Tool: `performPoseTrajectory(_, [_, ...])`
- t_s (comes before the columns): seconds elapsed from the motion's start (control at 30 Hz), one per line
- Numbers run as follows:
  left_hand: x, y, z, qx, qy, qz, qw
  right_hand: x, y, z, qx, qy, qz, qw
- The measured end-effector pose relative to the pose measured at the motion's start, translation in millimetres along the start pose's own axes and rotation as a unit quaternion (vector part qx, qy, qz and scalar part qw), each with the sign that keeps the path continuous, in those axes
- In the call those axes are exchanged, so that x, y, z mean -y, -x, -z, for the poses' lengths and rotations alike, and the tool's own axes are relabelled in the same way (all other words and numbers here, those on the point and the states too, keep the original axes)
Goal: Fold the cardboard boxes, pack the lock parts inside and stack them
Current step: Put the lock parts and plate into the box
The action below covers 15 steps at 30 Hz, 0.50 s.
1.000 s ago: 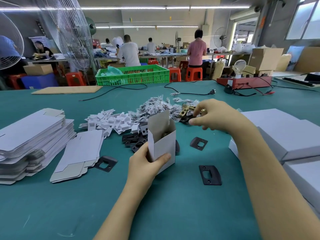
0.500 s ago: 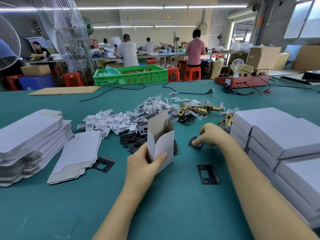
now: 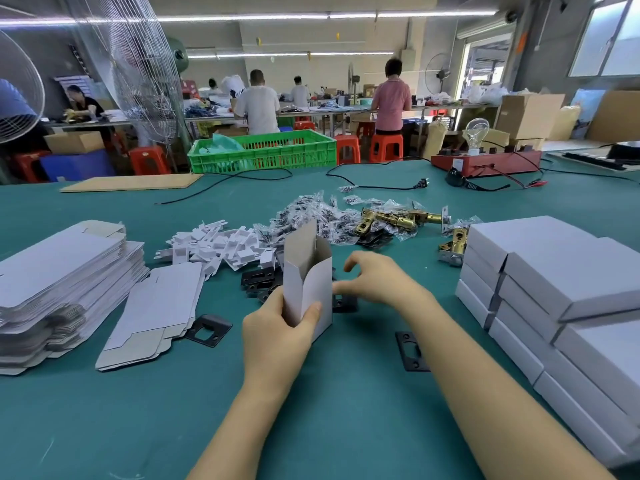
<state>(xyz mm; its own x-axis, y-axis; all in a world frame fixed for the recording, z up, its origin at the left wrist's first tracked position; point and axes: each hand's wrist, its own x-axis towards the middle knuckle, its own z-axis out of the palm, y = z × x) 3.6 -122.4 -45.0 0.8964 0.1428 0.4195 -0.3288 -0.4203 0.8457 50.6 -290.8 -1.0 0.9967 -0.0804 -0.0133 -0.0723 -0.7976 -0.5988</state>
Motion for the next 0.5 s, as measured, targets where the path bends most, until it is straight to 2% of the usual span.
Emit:
performPoseTrajectory(0.1, [2, -1, 0, 0.001, 0.001, 0.005, 1.0, -3, -5, -17, 0.014, -0.037, -0.012, 0.999])
performPoseTrajectory(0.4, [-1, -4, 3, 0.008, 0.033, 0.045, 0.998, -22, -14, -10, -0.075, -0.191, -0.1, 0.974])
performPoseTrajectory(0.5, [-5, -4, 4, 0.005, 0.043, 0.064, 0.997, -25, -15, -6, -0.077, -0.173, -0.098, 0.977])
